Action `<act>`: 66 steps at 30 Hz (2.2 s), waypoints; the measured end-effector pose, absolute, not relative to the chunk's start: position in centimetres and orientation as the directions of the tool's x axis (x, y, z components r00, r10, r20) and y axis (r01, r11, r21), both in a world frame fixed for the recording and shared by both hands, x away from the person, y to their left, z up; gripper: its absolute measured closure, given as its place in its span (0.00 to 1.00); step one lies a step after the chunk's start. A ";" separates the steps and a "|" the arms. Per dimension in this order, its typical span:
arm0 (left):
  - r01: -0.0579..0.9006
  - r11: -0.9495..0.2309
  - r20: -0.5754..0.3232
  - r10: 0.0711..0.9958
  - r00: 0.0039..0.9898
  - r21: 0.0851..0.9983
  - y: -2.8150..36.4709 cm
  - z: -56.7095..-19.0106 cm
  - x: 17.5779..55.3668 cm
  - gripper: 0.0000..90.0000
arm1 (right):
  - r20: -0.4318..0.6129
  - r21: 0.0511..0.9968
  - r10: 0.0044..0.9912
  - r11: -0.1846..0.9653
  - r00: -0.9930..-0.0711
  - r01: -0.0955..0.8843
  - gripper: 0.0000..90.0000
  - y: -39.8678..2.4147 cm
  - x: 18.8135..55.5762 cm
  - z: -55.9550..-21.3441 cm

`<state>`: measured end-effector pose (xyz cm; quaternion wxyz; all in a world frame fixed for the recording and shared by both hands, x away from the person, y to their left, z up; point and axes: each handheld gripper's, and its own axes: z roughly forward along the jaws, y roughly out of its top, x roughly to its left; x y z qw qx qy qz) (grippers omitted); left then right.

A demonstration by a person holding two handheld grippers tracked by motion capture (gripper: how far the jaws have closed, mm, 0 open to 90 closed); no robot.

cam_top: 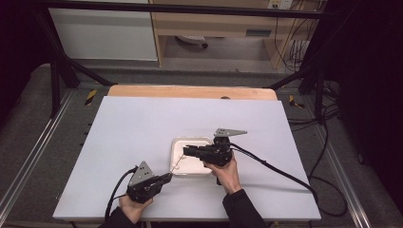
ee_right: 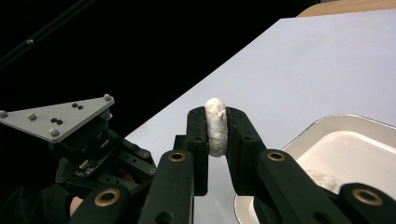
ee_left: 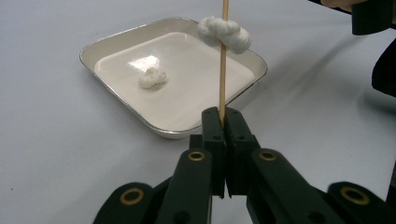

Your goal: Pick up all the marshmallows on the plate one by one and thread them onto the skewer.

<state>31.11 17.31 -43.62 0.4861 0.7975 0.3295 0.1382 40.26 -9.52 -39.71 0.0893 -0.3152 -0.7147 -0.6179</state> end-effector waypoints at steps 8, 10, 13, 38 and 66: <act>0.390 -0.310 -0.100 0.659 0.746 0.867 17.2 -43.5 31.0 0.98 | 0.514 0.831 0.330 0.037 -0.791 0.555 0.90 -9.5 40.1 -39.8; 0.389 -0.312 -0.098 0.658 0.746 0.867 17.2 -43.5 31.0 0.98 | 0.516 0.830 0.329 0.036 -0.791 0.556 0.90 -9.4 40.0 -39.8; 0.388 -0.316 -0.095 0.658 0.747 0.866 17.2 -43.5 31.0 0.98 | 0.511 0.833 0.329 0.038 -0.794 0.552 0.90 -9.4 39.9 -39.9; 0.375 -0.289 -0.106 0.652 0.751 0.881 16.9 -43.0 31.1 0.98 | 0.522 0.818 0.295 0.092 -0.800 0.568 0.90 -8.5 39.3 -41.1; 0.408 -0.258 -0.143 0.668 0.730 0.876 18.4 -43.3 31.7 0.98 | 0.248 0.869 0.502 0.263 -0.828 0.419 0.16 -10.6 39.2 -40.3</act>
